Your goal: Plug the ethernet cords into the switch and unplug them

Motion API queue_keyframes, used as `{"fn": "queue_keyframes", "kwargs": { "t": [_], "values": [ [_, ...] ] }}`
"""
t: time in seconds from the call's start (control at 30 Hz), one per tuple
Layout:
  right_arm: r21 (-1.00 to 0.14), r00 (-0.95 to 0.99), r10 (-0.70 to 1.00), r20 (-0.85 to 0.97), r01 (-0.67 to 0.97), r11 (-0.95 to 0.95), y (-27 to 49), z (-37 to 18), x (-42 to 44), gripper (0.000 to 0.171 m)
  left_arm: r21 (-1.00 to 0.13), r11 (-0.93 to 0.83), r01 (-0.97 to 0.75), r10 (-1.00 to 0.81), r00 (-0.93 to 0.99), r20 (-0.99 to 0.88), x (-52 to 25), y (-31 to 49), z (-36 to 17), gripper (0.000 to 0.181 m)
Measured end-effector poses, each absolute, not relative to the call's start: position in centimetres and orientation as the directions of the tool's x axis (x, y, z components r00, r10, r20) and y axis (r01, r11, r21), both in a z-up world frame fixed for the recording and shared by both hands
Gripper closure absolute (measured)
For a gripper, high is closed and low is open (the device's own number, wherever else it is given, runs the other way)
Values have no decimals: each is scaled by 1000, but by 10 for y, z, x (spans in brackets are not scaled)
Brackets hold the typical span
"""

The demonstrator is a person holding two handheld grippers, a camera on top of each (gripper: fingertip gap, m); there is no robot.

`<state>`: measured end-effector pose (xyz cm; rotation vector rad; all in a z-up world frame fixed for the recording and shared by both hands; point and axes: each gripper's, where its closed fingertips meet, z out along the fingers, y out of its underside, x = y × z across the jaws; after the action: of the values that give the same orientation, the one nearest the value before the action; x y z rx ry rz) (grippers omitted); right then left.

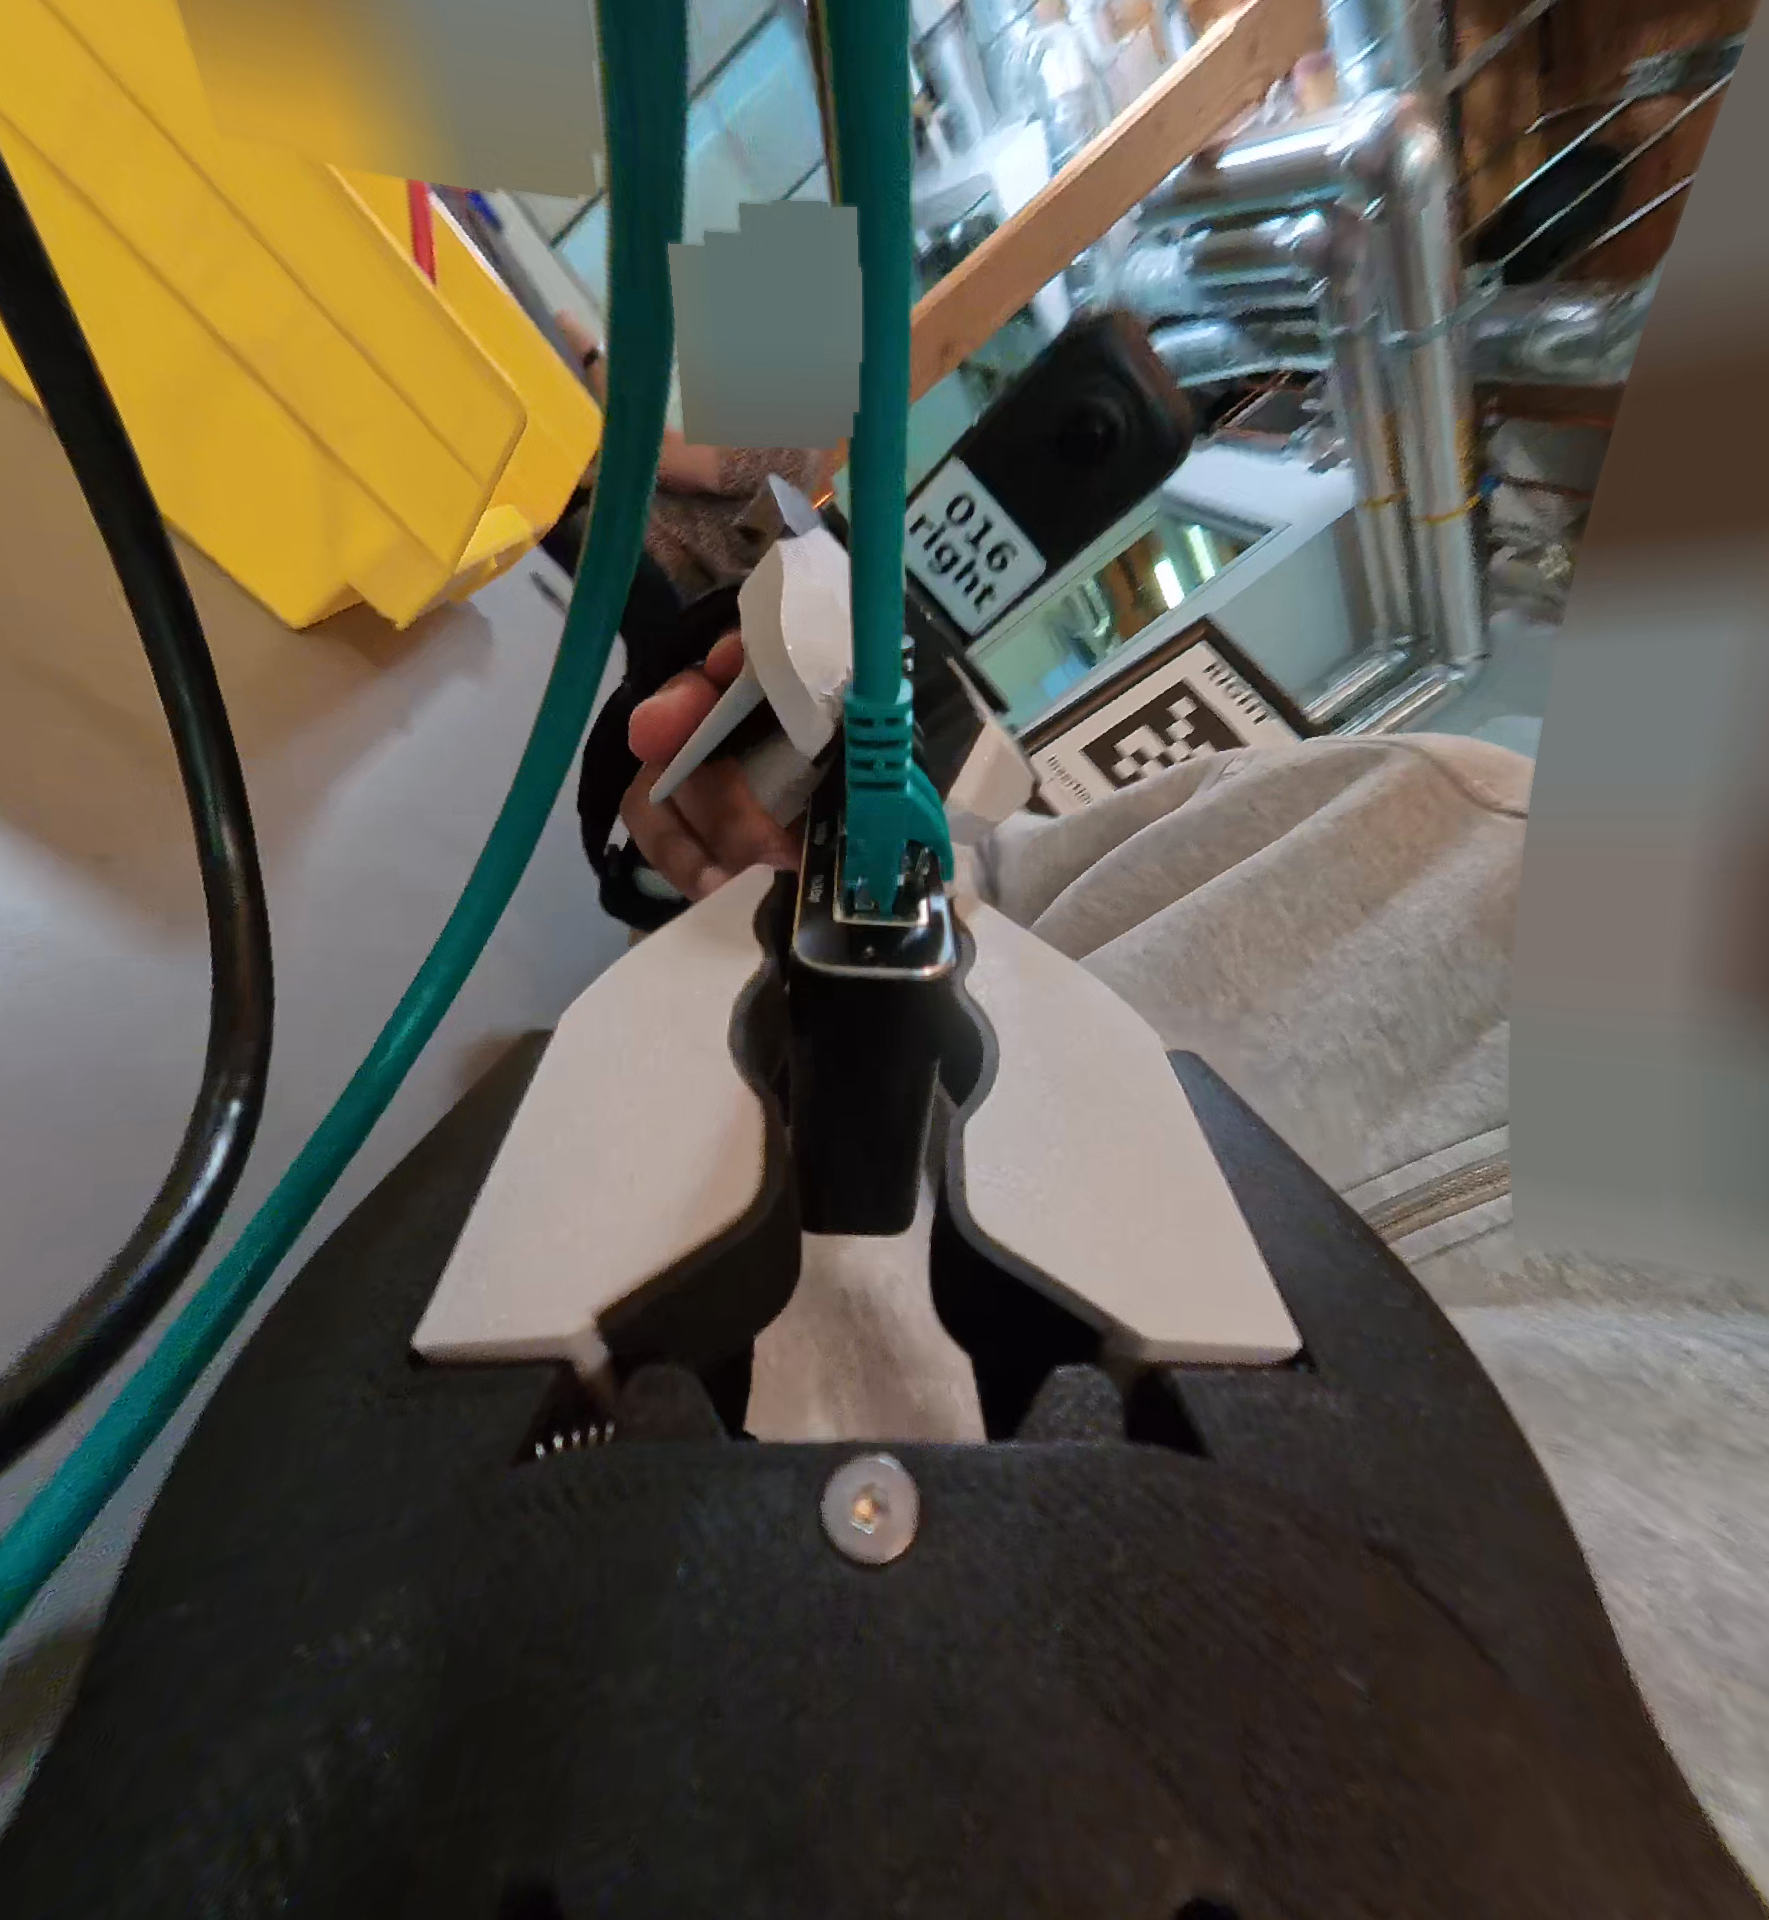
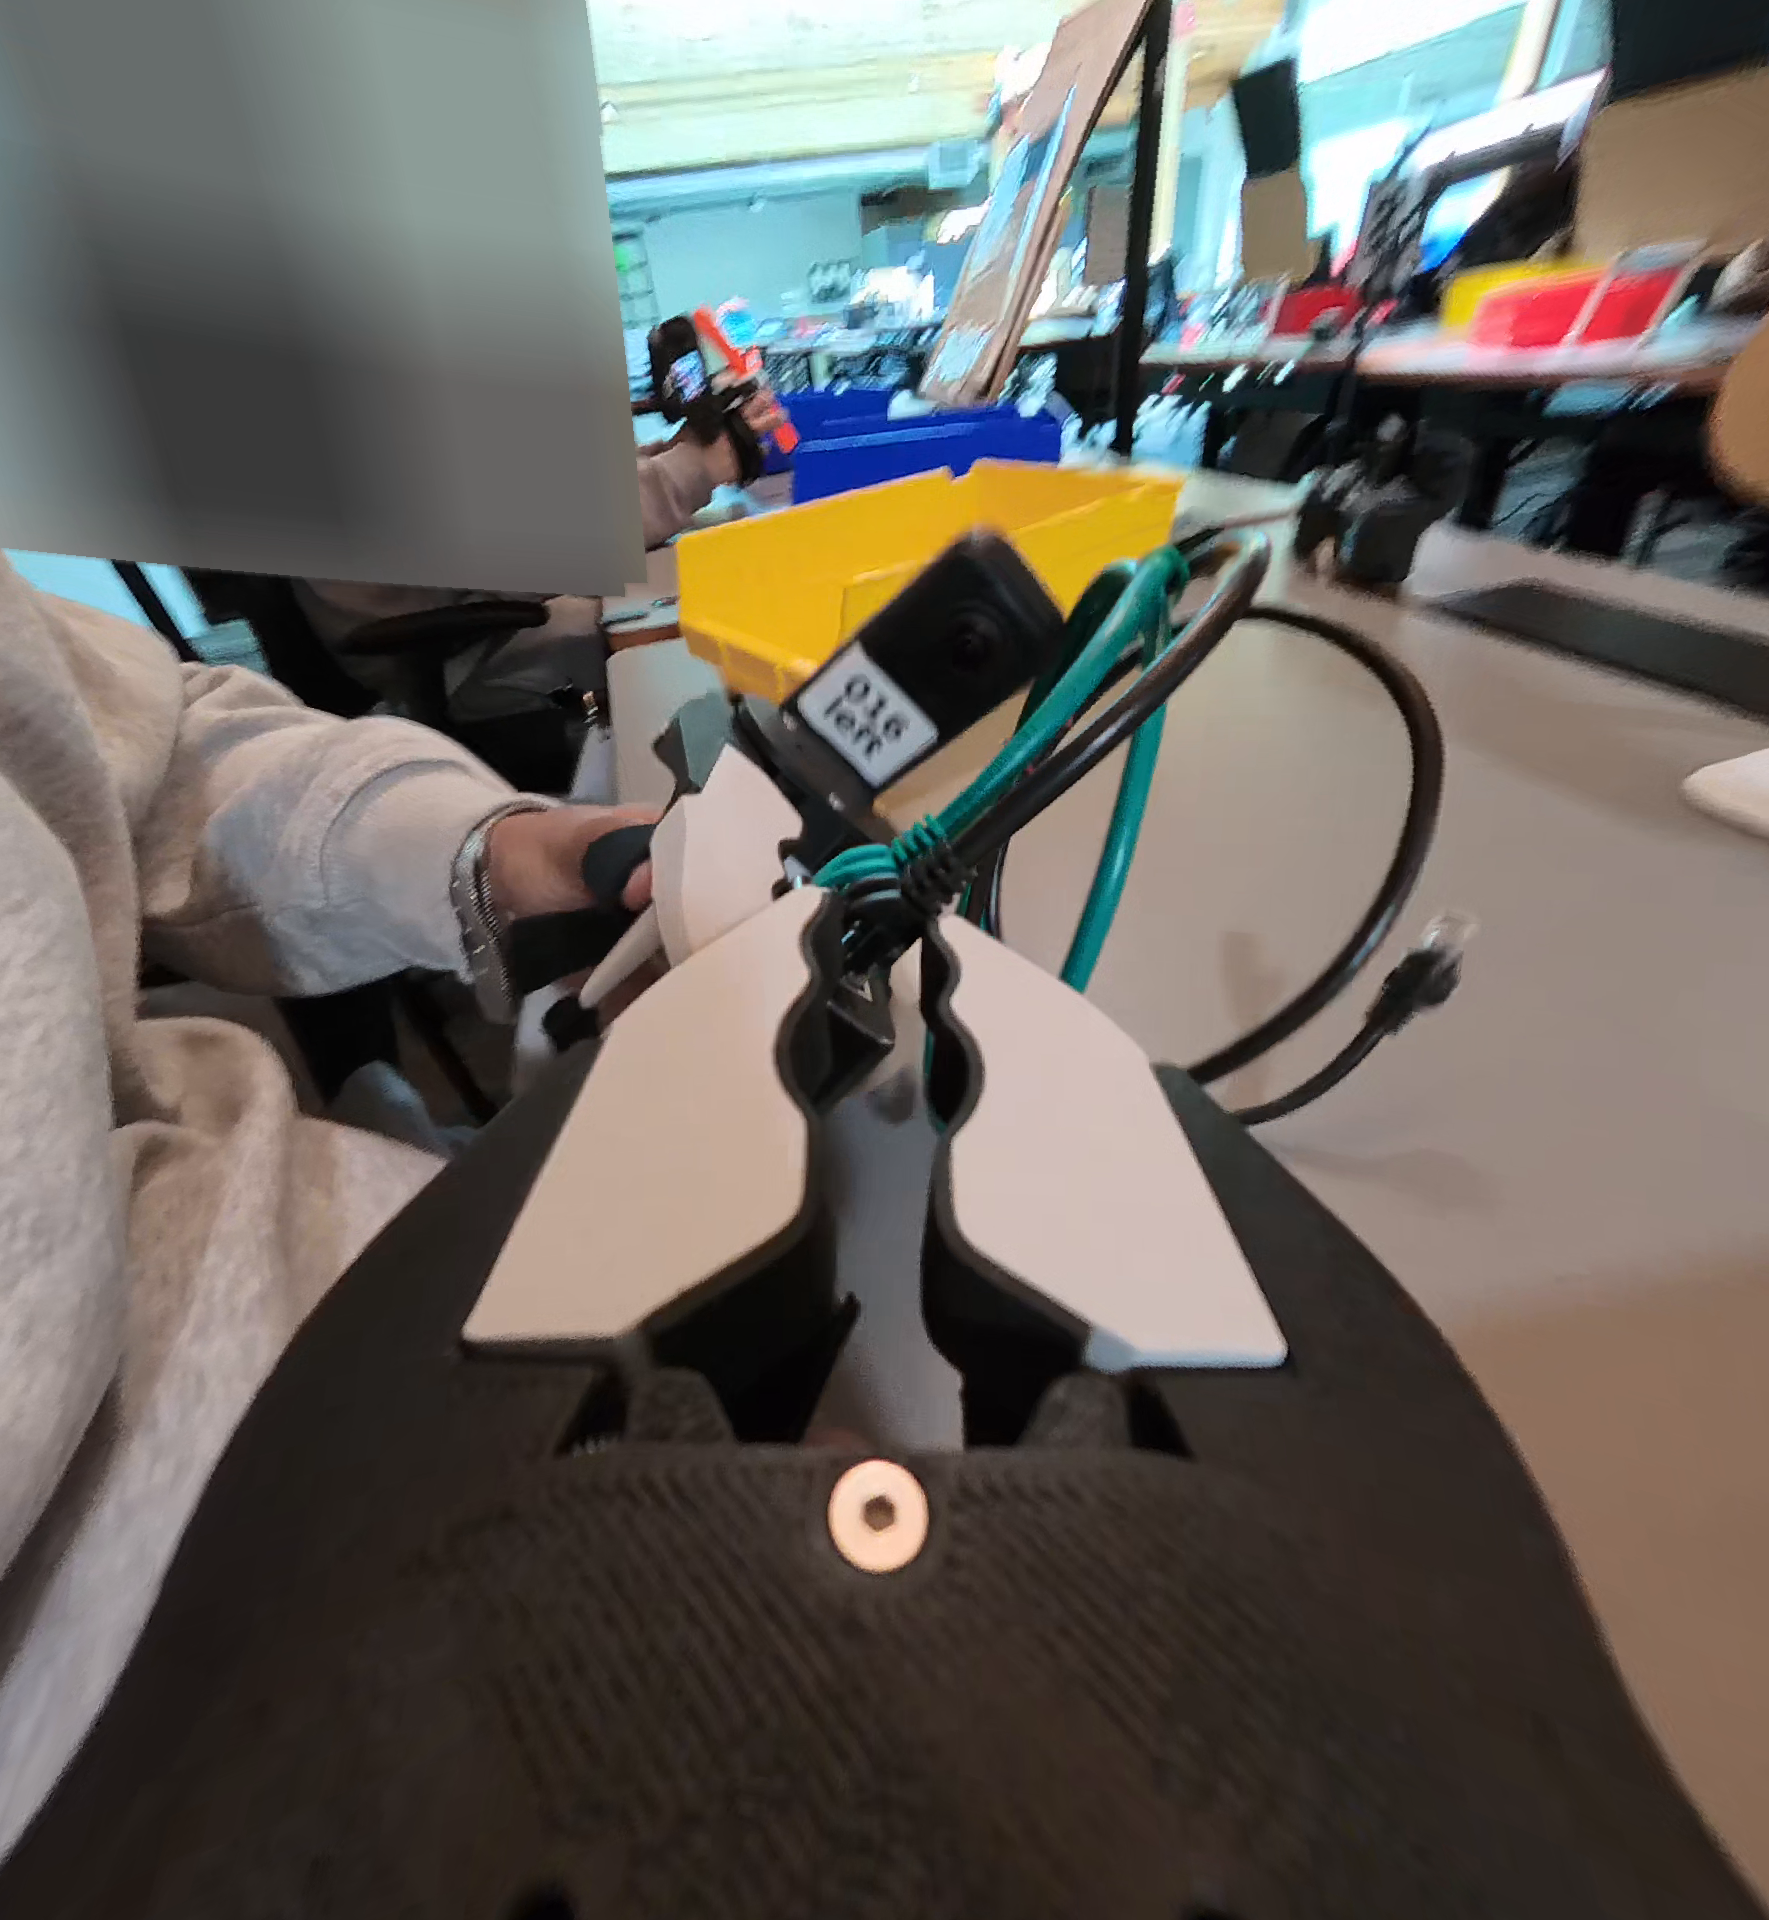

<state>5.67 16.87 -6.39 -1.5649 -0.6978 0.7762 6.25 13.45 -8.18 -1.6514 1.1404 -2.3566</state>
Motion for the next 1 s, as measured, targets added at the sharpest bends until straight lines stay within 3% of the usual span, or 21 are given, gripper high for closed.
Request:
{"fn": "queue_keyframes", "kwargs": {
  "t": [0.23, 0.3, 0.37, 0.43, 0.5, 0.6, 0.73, 0.87, 1.0],
  "values": [
    [-981, 607, 771, -190, -93, -168, 172, -58, 56, 157, -600, -730, -329, -434, -456, 777, 60, 136, -74, 153],
    [-972, 687, 688, -235, -180, -153, 184, -51, 74, 156, -592, -732, -338, -424, -454, 784, 61, 136, -76, 156],
    [-950, 778, 551, -302, -296, -103, 203, -35, 134, 158, -663, -484, -571, -548, -393, 738, 58, 95, -120, 156],
    [-959, 788, 551, -274, -263, -101, 200, -33, 151, 158, -734, -325, -596, -625, -447, 640, 60, 62, -122, 156],
    [-975, 779, 587, -219, -196, -104, 190, -39, 130, 158, -776, -356, -520, -612, -498, 614, 62, 56, -98, 156],
    [-995, 795, 599, -97, -62, -79, 190, -46, 112, 158, -759, -437, -482, -608, -463, 644, 62, 84, -103, 156],
    [-995, 828, 555, -77, -96, 4, 193, -27, 137, 158, -652, -647, -394, -460, -481, 747, 56, 123, -83, 156],
    [-988, 830, 537, -151, -128, -81, 197, -44, 143, 155, -620, -726, -298, -469, -444, 763, 51, 154, -78, 155],
    [-992, 850, 522, -71, -5, -126, 205, -61, 136, 123, -622, -759, -195, -521, -391, 759, 43, 184, -76, 155]
  ]
}}
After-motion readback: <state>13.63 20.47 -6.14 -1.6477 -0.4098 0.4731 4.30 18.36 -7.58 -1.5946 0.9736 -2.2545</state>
